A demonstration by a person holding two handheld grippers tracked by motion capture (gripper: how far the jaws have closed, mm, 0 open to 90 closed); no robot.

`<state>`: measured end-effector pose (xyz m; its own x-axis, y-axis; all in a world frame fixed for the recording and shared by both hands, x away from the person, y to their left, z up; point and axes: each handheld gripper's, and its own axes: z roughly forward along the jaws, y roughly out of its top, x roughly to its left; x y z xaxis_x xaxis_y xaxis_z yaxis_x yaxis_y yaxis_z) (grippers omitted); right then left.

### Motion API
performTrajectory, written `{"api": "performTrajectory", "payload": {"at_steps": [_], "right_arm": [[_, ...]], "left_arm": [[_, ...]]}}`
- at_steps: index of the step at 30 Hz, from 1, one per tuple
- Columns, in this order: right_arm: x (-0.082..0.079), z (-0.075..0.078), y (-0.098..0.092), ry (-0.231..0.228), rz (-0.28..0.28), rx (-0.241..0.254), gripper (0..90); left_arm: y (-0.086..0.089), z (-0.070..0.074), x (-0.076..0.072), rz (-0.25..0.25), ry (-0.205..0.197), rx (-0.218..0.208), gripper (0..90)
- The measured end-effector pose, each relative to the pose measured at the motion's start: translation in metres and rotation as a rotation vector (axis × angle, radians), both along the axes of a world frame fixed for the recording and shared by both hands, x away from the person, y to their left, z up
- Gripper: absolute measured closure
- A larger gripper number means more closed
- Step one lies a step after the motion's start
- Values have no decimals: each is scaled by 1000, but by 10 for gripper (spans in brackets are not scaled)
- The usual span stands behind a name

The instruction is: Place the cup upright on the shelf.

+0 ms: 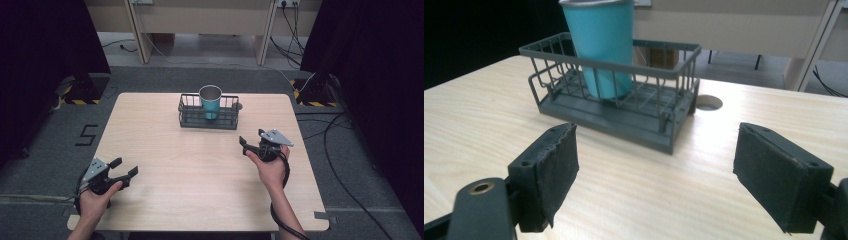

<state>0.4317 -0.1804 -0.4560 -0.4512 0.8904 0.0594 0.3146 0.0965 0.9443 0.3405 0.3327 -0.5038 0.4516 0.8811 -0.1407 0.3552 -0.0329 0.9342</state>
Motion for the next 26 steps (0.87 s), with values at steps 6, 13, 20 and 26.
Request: {"api": "performTrajectory", "payload": {"at_steps": [6,13,20,26], "right_arm": [[-19,-9,-14,3,-14,4,194],[-43,-18,-36,6,-47,5,203],[-73,-26,-56,-7,-99,30,207],[-91,-35,-63,-42,-125,24,205]], "left_arm": [[0,0,0,1,1,1,193],[0,0,0,5,1,3,193],[0,0,0,7,3,4,193],[0,0,0,2,0,9,193]]}}
